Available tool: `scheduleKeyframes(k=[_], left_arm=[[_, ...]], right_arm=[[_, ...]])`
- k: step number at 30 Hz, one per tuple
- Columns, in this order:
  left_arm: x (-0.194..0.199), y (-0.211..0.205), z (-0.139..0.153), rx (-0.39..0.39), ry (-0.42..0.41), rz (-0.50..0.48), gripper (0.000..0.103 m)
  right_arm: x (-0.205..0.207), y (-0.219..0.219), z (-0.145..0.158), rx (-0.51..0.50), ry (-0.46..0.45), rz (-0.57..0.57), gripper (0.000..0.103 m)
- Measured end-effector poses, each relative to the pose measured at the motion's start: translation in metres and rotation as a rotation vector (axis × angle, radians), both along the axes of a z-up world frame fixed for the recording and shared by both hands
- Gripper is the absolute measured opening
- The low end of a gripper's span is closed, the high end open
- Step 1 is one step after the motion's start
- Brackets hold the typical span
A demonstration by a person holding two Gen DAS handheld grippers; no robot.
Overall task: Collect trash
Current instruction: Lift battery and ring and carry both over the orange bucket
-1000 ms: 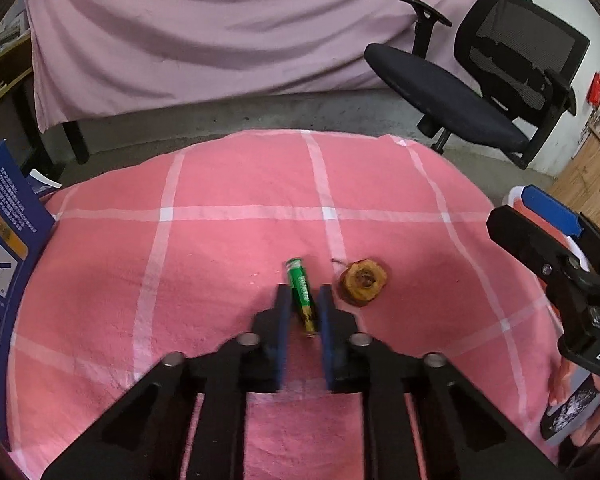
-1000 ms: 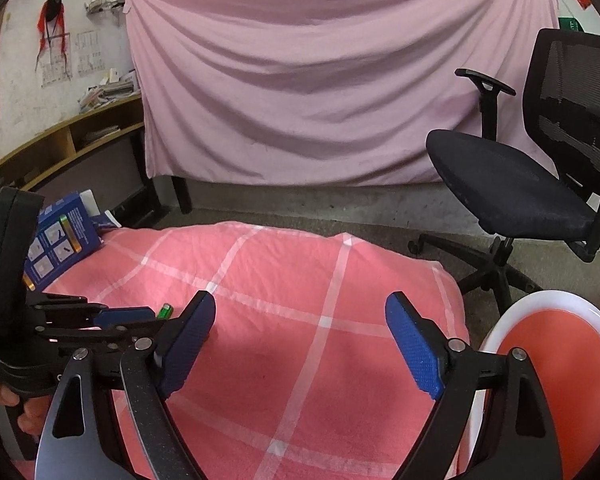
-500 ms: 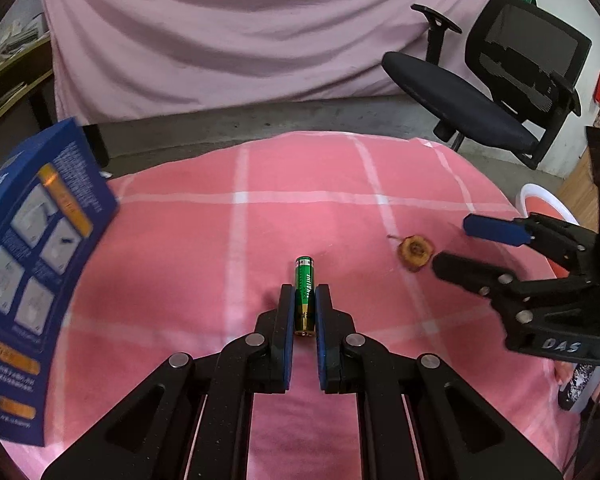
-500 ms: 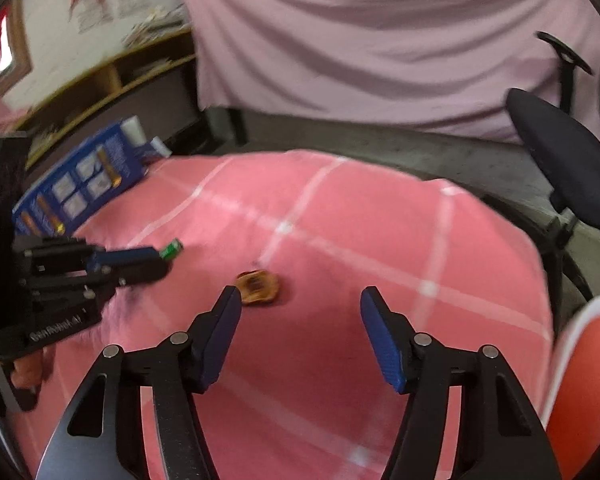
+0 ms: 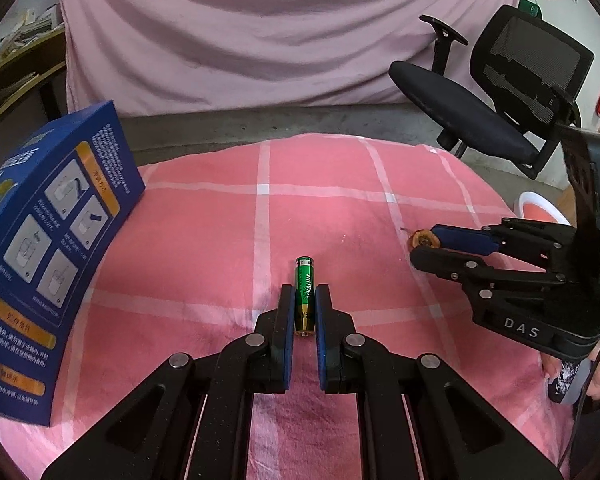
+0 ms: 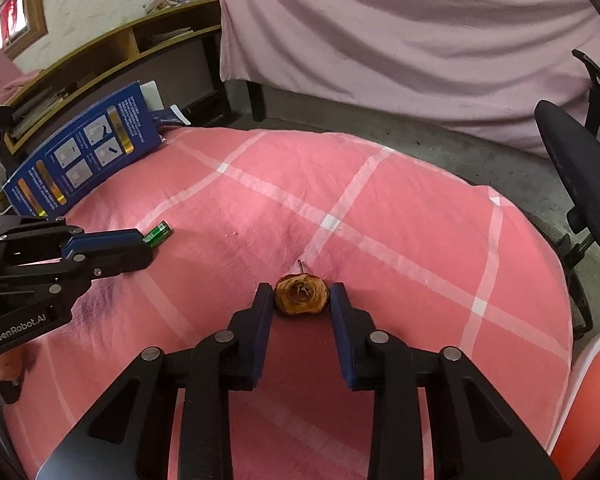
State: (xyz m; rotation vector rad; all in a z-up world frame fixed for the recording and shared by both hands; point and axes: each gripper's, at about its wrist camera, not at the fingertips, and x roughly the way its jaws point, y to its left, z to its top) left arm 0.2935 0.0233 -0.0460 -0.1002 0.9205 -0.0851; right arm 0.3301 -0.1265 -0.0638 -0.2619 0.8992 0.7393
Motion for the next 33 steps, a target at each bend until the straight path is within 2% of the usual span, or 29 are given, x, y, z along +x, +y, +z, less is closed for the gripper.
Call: scheduleKeyframes(k=[3, 7, 12, 15, 25, 28, 33], left_arm=[[-0.005, -0.002, 0.005, 0.02, -0.02, 0.021, 0.007], [-0.014, -0.009, 0.014, 0.008, -0.067, 0.034, 0.007], [-0.028, -0.025, 0.036, -0.016, -0.192, 0.045, 0.007], [-0.038, -0.038, 0.053, -0.042, -0.294, 0.034, 0.007], [-0.064, -0.104, 0.109, -0.042, -0.606, -0.086, 0.007], [-0.067, -0.126, 0.121, -0.04, -0.67, -0.131, 0.007], [-0.063, -0.164, 0.131, -0.06, -0.716, -0.218, 0.007]], right_arm=[[-0.009, -0.009, 0.01, 0.039, -0.053, -0.024, 0.027], [-0.025, -0.028, 0.027, 0.114, -0.15, -0.073, 0.027], [-0.046, -0.053, 0.048, 0.201, -0.277, -0.139, 0.027], [-0.06, -0.067, 0.062, 0.24, -0.368, -0.176, 0.027], [-0.102, -0.136, 0.11, 0.362, -0.67, -0.345, 0.027], [-0.111, -0.154, 0.119, 0.361, -0.758, -0.411, 0.027], [-0.123, -0.189, 0.127, 0.351, -0.857, -0.515, 0.027]])
